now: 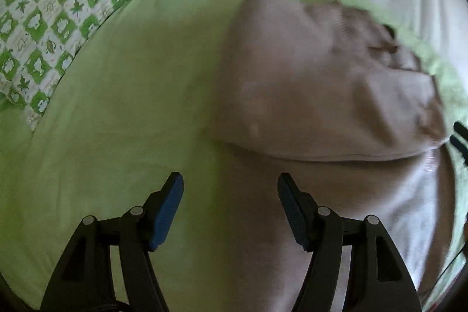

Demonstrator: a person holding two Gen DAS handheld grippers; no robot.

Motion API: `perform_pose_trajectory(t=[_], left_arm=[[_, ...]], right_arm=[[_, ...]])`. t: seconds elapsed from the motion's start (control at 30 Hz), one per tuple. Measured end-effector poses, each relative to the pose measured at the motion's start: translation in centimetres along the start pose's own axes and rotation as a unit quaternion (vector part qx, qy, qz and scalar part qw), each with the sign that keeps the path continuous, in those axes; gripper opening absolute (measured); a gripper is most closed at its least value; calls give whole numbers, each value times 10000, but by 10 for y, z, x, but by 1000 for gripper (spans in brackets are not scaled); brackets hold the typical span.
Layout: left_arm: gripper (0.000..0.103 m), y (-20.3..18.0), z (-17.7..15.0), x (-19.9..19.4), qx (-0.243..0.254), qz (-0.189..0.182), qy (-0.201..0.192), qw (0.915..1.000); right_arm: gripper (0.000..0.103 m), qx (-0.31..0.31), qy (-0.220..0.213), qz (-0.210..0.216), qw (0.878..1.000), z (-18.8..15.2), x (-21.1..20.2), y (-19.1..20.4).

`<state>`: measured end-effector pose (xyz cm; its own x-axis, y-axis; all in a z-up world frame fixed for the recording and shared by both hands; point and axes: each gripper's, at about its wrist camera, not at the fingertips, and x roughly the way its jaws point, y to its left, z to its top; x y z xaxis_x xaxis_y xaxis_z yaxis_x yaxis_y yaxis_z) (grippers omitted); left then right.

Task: Fold small clothes

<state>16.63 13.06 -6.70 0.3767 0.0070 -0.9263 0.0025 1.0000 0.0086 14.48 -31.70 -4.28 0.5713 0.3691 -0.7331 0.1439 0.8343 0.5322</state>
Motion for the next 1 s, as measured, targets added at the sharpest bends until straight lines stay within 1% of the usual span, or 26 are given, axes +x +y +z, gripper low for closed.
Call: perform_pose_trajectory(t=[0.03,0.07,0.1,0.13,0.17,0.2,0.23,0.27,0.3,0.37,0.43,0.5,0.57,0.6,0.63,0.7,0.73,0.8,0.9,0.93,1.0], left_arm=[[67,2,2,6,22,66,9,10000],[67,2,4,12,59,127,5,9999],[67,1,6,17,105,174,-12,9998],[67,-1,8,22,119,220,-34,9997],[68,-4,10,27,120,248,-57,9996],[68,-6,12,30,129,275,-81,9995],[68,-9,14,32,154,320,-110,9993],[68,-11,15,33,162,361,-135,9991],[68,-12,17,33,150,403,-181,9989],[67,-16,21,32,77,395,-227,9989],[67,-16,26,29,-80,344,-279,9990],[67,-13,32,22,-264,247,-406,9985],[68,-10,37,13,-542,-16,-542,9971],[69,-10,39,9,-643,-171,-578,9961],[69,-14,41,8,-698,-223,-609,9955],[66,-26,40,10,-663,-46,-663,9956],[64,-29,40,12,-660,36,-650,9957],[49,-32,37,20,-700,11,-553,9960],[41,-31,24,29,-791,-132,-372,9961],[39,-32,19,30,-768,-143,-355,9963],[35,-35,13,27,-733,-128,-380,9965]], right_arm=[[55,-61,48,-209,9998,6,12,1],[55,-104,104,-313,9994,10,21,1],[55,-128,209,-418,9988,13,31,1],[55,-128,408,-529,9977,16,44,-1],[55,-105,570,-558,9968,16,55,-2],[55,-116,673,-500,9964,15,64,-2],[47,-222,688,-493,9962,14,67,1],[18,-365,675,-521,9957,14,67,6],[5,-479,668,-487,9954,17,64,13],[6,-520,403,-169,9977,27,43,24],[6,-540,24,231,9983,41,9,37],[6,-585,-584,780,9935,58,-41,46],[6,-620,-1088,1027,9868,68,-80,44],[6,-579,-1209,1085,9850,71,-92,37],[6,-488,-1209,1059,9858,74,-99,25],[6,-497,-1116,741,9897,72,-93,9],[6,-389,-973,617,9926,70,-84,-4],[6,-96,-625,360,9974,58,-61,-32],[6,8,-372,16,9993,40,-40,-52],[6,75,-306,-97,9995,36,-37,-64],[6,128,-268,-249,9992,32,-35,-73]])
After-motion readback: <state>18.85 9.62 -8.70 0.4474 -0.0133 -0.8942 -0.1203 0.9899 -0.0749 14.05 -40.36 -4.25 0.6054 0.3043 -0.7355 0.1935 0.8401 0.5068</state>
